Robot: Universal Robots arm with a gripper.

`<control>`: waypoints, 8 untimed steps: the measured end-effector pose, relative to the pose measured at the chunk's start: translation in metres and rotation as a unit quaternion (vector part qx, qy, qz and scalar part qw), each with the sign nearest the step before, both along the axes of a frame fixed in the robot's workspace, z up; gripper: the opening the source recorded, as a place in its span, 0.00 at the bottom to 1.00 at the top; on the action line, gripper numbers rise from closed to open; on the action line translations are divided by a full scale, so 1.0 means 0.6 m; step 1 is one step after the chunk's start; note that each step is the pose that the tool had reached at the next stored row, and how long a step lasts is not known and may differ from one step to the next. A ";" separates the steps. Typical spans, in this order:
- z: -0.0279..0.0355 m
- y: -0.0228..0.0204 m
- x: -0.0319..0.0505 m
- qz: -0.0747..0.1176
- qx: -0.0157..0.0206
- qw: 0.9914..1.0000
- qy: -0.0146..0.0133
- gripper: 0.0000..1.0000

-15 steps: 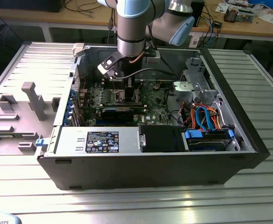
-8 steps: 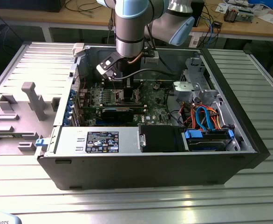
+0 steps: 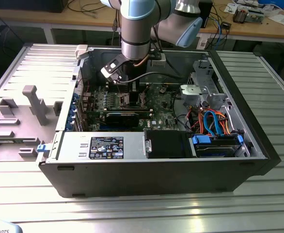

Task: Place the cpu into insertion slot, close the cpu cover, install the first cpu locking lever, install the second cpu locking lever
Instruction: 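Place the cpu into insertion slot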

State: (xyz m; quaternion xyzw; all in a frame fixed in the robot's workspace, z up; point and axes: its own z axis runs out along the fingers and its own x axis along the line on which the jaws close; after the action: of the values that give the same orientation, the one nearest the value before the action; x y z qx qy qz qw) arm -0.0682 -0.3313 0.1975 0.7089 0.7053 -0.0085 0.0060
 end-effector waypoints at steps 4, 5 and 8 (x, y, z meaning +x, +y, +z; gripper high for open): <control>-0.001 0.0000 0.000 0.000 0.000 1.000 0.000 0.54; -0.001 0.0000 0.000 0.000 0.000 1.000 0.000 0.54; -0.002 0.0006 0.000 0.000 0.001 1.000 -0.001 0.56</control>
State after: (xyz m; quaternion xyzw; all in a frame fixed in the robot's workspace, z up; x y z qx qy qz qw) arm -0.0679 -0.3310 0.1962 0.7088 0.7053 -0.0072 0.0054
